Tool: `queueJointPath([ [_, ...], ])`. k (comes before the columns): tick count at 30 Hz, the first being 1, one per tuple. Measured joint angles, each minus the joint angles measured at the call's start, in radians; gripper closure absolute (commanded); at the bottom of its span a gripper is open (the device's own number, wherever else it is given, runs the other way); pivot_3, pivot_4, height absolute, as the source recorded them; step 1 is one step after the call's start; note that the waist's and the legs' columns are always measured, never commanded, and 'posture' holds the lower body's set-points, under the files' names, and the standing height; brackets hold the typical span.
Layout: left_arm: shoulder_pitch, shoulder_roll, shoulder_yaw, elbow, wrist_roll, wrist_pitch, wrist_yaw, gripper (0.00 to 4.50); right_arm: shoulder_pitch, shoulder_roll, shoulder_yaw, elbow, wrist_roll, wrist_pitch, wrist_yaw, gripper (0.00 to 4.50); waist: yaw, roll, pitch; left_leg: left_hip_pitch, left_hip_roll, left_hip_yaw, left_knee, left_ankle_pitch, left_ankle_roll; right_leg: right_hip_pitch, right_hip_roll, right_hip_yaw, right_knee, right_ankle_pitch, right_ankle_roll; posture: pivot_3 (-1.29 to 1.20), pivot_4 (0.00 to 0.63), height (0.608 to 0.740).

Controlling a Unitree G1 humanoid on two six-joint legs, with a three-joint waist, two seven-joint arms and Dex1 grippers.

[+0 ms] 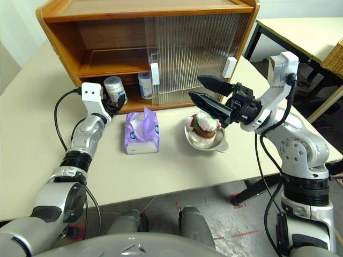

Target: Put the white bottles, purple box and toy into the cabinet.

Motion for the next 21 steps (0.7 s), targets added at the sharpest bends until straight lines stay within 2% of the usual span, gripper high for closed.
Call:
queueJointPath([
  [9, -0.121, -0.019, 0.004, 0.206, 0.030, -0.074, 0.109, 1.45, 0.013, 0.004, -0.001, -0.006, 0.000, -0.001, -0.007, 0.00, -0.001, -0.001, 0.000, 0.000, 0.000, 0.000, 0.000, 0.000, 0.000, 0.000, 0.000, 0.000, 0.000, 0.000, 0.001, -0.11, 0.000, 0.740],
  [17, -0.156, -0.041, 0.004, 0.276, 0.035, -0.111, 0.141, 1.45, 0.013, 0.004, -0.001, -0.006, 0.000, -0.001, -0.008, 0.00, -0.002, -0.001, 0.000, 0.000, 0.000, 0.000, 0.000, 0.000, 0.000, 0.000, 0.000, 0.000, 0.000, 0.000, 0.002, -0.11, 0.000, 0.740],
  [21, -0.156, -0.034, -0.003, 0.279, 0.053, -0.117, 0.141, 0.03, 0.013, 0.004, -0.001, -0.006, 0.000, -0.002, -0.008, 0.00, -0.003, -0.001, 0.000, 0.000, 0.000, 0.000, 0.000, 0.000, 0.000, 0.000, 0.000, 0.000, 0.000, 0.000, 0.001, -0.11, 0.000, 0.740],
])
